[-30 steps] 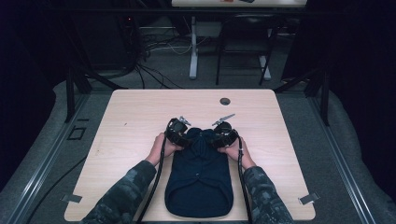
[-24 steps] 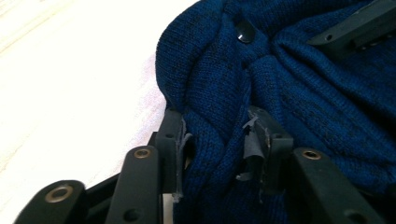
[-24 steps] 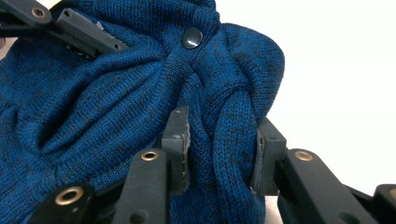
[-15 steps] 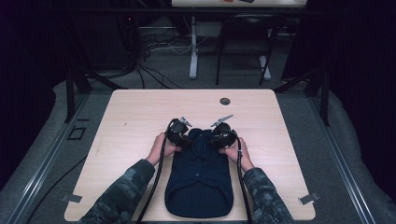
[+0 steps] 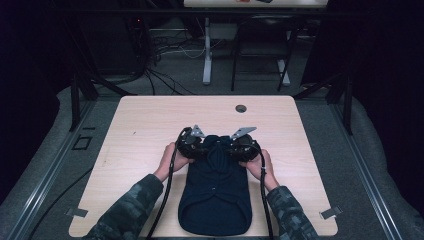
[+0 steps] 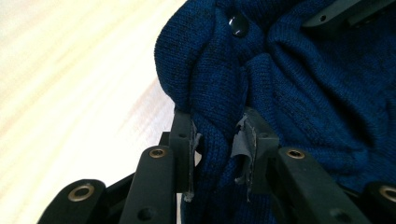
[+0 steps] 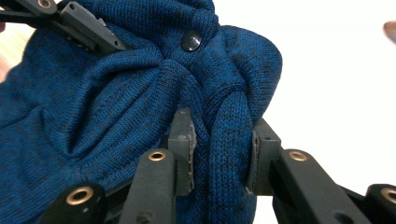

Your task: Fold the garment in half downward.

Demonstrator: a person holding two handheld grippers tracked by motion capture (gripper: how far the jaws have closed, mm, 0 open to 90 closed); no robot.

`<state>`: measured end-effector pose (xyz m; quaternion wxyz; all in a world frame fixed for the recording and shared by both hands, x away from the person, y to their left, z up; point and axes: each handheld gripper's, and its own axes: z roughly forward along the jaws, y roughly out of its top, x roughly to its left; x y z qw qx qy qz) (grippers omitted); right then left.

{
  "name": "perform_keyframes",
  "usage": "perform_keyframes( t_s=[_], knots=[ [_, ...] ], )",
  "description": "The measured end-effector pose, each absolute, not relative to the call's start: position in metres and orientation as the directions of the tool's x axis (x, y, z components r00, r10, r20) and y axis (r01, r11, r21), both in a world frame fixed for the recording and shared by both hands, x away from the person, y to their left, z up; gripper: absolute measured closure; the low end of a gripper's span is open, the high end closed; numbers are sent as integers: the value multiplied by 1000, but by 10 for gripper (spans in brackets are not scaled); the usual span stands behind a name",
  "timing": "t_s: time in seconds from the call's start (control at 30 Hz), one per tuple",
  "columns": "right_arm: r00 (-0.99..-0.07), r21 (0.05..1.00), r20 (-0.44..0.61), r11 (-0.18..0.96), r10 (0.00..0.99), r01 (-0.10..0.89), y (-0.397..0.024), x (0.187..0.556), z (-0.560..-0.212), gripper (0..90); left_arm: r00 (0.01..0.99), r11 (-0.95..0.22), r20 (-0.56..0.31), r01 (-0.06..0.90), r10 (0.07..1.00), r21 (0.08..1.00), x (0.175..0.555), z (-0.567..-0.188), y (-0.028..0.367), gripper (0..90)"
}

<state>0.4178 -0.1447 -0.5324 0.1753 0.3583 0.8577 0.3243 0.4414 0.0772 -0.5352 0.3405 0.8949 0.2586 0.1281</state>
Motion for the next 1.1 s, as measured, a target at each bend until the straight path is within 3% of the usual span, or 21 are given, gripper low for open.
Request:
perform_keyframes(
  t_s=[0.33, 0.53, 0.73, 0.87, 1.0, 1.1],
  knots=[
    [-709, 714, -90, 542, 700, 444, -151, 403, -514, 673, 841, -649, 140, 286, 522, 704, 426, -517, 80, 700],
    [-715, 729, -110, 545, 690, 413, -152, 397, -508, 670, 833, -675, 238, 203, 500, 709, 413, -510, 79, 702],
    [-706, 741, -253, 602, 661, 298, -145, 383, -506, 675, 844, -631, 161, 242, 511, 737, 415, -506, 89, 700],
    [-698, 766, -290, 596, 655, 241, -143, 375, -507, 680, 849, -611, 122, 262, 514, 747, 415, -503, 96, 698],
    [-668, 779, -371, 608, 645, 155, -140, 367, -508, 683, 837, -610, 166, 229, 521, 759, 410, -496, 98, 700],
    [-642, 782, -419, 614, 642, 103, -138, 362, -507, 682, 820, -630, 245, 172, 518, 757, 405, -491, 96, 701]
  ],
)
